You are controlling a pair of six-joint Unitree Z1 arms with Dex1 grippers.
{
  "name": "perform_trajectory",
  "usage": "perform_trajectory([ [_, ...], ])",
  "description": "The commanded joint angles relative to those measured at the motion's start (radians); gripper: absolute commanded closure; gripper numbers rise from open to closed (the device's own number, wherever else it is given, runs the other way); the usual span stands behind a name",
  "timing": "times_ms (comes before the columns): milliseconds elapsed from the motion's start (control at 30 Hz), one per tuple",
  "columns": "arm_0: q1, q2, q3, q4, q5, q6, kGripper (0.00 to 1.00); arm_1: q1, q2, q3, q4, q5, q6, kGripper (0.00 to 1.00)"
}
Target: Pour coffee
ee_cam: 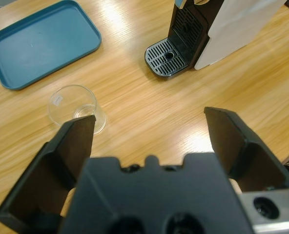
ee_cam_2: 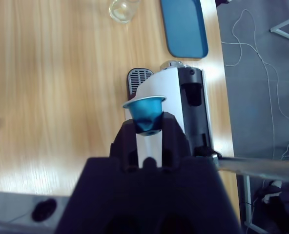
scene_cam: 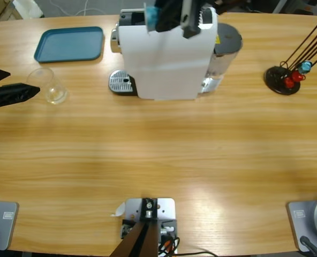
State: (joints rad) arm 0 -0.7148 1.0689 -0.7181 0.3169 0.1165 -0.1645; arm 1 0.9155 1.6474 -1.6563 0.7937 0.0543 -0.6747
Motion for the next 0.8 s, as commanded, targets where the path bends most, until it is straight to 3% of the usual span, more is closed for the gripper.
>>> perform_trajectory([
  [33, -0.008, 0.020, 0.034, -0.010, 0.002, -0.010, 0.032, -0.045, 0.126, -0.081, 0.022, 0.052, -0.037, 1.000],
  [800, -0.008, 0.031, 0.032, -0.012, -0.001, -0.010, 0.032, -0.110, 0.305, -0.256, 0.061, 0.096, -0.083, 1.000],
])
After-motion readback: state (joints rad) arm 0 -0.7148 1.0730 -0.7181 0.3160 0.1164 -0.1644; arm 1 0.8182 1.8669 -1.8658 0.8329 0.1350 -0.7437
